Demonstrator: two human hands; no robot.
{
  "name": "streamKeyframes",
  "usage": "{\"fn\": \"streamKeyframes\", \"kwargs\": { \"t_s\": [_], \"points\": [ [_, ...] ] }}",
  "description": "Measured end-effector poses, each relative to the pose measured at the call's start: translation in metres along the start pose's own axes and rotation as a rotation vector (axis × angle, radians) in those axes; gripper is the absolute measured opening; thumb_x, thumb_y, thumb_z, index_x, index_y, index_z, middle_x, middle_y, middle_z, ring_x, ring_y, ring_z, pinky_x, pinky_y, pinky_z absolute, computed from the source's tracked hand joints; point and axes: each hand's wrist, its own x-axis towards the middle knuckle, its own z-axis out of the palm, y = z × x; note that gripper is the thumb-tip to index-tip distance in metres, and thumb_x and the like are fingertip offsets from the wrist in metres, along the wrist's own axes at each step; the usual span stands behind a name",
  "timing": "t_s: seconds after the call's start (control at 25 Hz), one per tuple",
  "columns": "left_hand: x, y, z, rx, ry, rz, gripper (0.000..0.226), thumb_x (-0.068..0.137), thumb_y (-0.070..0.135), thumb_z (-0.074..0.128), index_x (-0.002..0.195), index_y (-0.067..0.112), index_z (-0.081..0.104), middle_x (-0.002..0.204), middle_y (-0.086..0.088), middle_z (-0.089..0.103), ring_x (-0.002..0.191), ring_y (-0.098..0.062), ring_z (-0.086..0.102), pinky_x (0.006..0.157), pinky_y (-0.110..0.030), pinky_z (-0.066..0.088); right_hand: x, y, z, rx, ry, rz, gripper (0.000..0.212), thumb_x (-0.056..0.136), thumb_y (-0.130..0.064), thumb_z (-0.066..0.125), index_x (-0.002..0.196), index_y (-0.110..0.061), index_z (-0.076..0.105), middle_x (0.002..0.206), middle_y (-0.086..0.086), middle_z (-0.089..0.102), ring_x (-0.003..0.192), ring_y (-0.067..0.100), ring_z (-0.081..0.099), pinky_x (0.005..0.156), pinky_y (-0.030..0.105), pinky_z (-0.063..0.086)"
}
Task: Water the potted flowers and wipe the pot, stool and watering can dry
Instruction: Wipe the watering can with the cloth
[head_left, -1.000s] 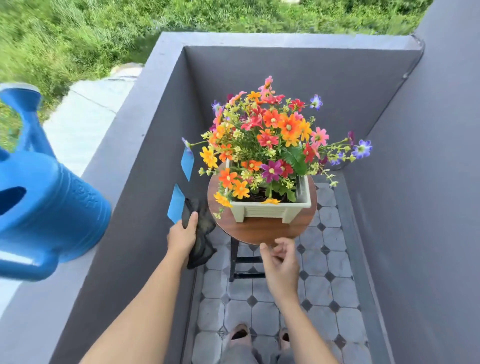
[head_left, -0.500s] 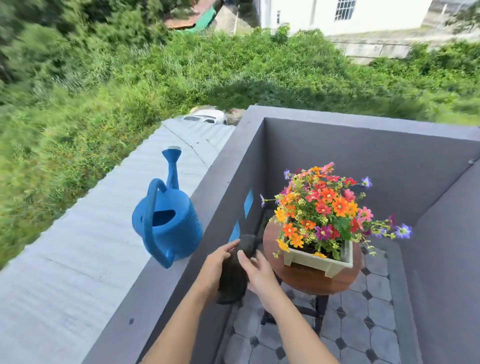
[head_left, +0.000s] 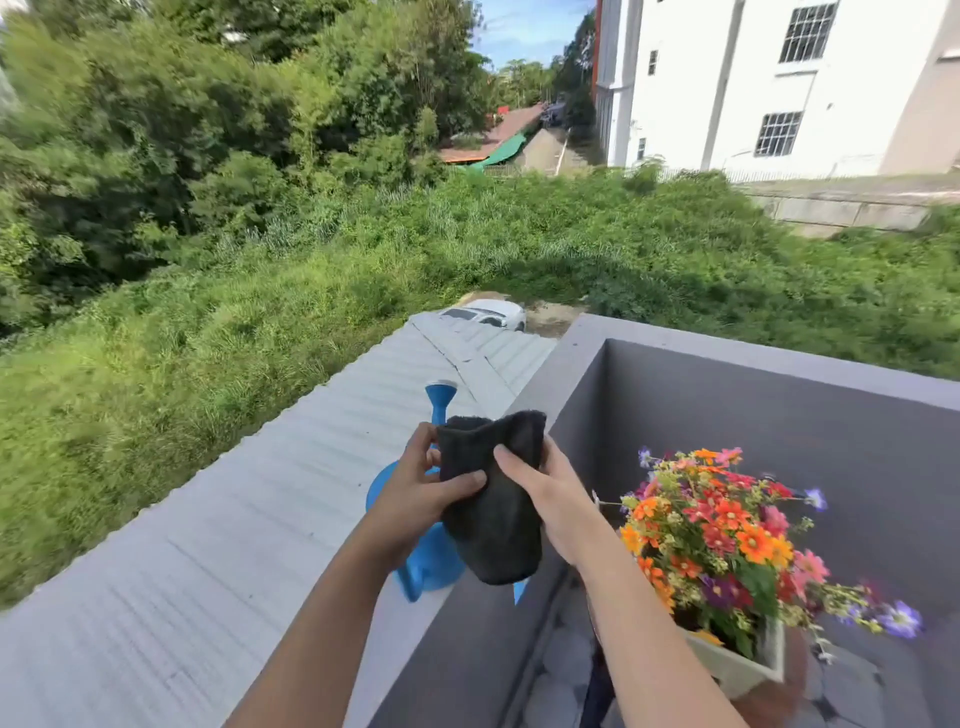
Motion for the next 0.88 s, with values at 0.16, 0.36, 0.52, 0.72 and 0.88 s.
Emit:
{"fn": "streamKeyframes", "kwargs": {
  "t_s": [0.16,0.36,0.52,0.72,0.88],
  "points": [
    [-0.003,0.022,-0.041,0.081,0.028,0.034,0.031,0.074,0.017,0.065,0.094,0.021,0.042,0.089,-0.009,0.070,0.074,-0.021,0.065,0.058,-0.028,0.051,0.017,-0.008,0.029,-0.097,-0.096,0.039,0.025,0.087,-0.019,0.065,0.109,-0.028,0.059,0.104,-0.004,0.071,0.097,0.015,0.069,0.079,0.030,0.056],
    [0.033,-0.007,-0.086,0.395,0.294,-0.045,0.032,0.074,0.030,0.072,0.099,0.031,0.052,0.102,-0.013,0.065,0.084,-0.025,0.064,0.074,-0.040,0.054,0.051,0.029,0.055,-0.440,0.048,-0.041,0.021,0.087,-0.027,0.065,0.105,-0.026,0.054,0.094,-0.012,0.060,0.092,0.014,0.060,0.083,0.033,0.053],
    [0.047,-0.046,-0.085,0.601,0.363,-0.067,0.041,0.085,0.036,0.065,0.120,0.020,0.049,0.119,-0.008,0.057,0.095,-0.022,0.061,0.087,-0.038,0.052,0.073,0.061,0.046,-0.554,0.180,0.068,0.038,0.087,-0.034,0.063,0.119,-0.019,0.049,0.102,-0.003,0.061,0.098,0.020,0.059,0.086,0.034,0.050],
    [0.044,-0.036,-0.080,0.906,0.606,0.105,0.025,0.093,0.034,0.051,0.091,0.010,0.057,0.087,-0.001,0.052,0.087,-0.024,0.053,0.072,-0.028,0.035,0.070,0.080,0.057,-0.989,0.205,0.075,0.068,0.092,-0.052,0.044,0.147,-0.021,0.019,0.149,0.006,0.034,0.137,0.028,0.033,0.111,0.045,0.030],
    [0.039,-0.024,-0.055,1.056,0.435,-0.092,0.044,0.093,0.049,0.040,0.071,0.013,0.050,0.071,0.002,0.055,0.074,-0.020,0.049,0.066,-0.029,0.034,0.071,0.085,0.067,-1.227,0.079,-0.042,0.049,0.102,-0.036,0.025,0.149,-0.028,0.017,0.161,-0.001,0.014,0.149,0.021,0.008,0.119,0.050,0.012]
  ]
}}
